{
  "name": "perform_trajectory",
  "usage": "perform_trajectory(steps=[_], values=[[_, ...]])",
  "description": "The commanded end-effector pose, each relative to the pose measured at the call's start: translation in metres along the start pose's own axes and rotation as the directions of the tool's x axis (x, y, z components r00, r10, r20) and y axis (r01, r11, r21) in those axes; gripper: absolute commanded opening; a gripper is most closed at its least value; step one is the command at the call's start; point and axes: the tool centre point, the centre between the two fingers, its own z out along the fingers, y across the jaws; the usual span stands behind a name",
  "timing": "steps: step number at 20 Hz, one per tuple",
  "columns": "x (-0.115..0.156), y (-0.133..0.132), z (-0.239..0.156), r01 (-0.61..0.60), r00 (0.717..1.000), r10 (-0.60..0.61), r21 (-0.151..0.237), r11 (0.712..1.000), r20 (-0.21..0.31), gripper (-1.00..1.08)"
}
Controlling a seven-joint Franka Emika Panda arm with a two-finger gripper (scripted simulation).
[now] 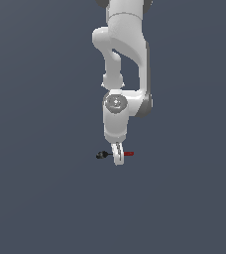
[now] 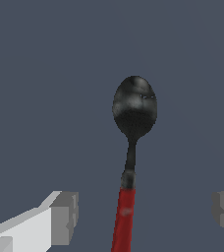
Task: Pick up the object and move it to a goal position.
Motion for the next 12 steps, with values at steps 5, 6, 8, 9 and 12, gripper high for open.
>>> perform_trajectory(steps=[5, 6, 8, 9, 12], values=[[0.0, 0.0, 0.001, -0.013, 1.0, 0.013, 0.0, 1.0, 0.0, 1.0], [0.0, 0.0, 0.002, -0.013, 1.0, 0.013, 0.0, 1.0, 0.0, 1.0], [0.0, 0.0, 0.006, -0.014, 1.0, 0.014, 0.0, 1.0, 0.0, 1.0], [0.0, 0.0, 0.009, -0.014, 1.0, 0.014, 0.0, 1.0, 0.0, 1.0], [0.0, 0.001, 0.022, -0.015, 1.0, 0.015, 0.0, 1.0, 0.0, 1.0]])
